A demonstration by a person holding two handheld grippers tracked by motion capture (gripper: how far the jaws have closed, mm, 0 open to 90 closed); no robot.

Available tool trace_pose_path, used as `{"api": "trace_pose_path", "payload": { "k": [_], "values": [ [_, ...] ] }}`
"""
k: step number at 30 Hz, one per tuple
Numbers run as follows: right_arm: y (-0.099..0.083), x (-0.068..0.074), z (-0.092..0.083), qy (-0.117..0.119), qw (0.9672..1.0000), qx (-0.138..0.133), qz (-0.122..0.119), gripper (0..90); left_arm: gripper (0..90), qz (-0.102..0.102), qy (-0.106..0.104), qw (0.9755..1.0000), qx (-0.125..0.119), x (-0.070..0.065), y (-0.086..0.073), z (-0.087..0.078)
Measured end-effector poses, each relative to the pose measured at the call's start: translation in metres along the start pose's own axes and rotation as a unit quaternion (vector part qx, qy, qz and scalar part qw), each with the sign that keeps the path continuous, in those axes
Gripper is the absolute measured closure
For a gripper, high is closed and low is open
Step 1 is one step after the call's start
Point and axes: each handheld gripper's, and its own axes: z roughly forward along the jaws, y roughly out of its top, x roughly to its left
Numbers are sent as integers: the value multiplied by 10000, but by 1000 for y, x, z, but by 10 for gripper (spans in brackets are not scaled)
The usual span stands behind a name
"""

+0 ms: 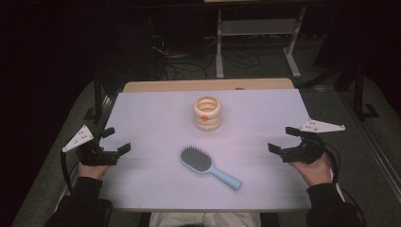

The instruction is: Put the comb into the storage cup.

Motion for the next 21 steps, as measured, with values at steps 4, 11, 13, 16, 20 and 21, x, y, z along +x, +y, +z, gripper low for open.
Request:
{"api": "trace_pose_path", "payload": {
  "k": [4, 11, 13, 16, 20, 21],
  "values": [
    [0, 0, 1, 21, 10000, 53, -20, 0, 0, -5, 25, 10000, -26, 0, 0, 0],
    [1, 2, 0, -5, 9999, 45, -98, 0, 0, 6, -18, 10000, 1, 0, 0, 0],
    [1, 3, 0, 2, 9999, 47, -102, 0, 0, 5, -23, 10000, 10, 0, 0, 0],
    [3, 4, 0, 12, 9999, 69, -138, 0, 0, 7, -25, 10000, 8, -1, -1, 1],
    [4, 4, 0, 38, 9999, 79, -126, 0, 0, -69, -65, 9999, -68, 1, -2, 0],
    [5, 4, 1, 48, 9998, 98, -138, 0, 0, -194, -78, 9997, -143, 3, -2, -1]
  ]
}}
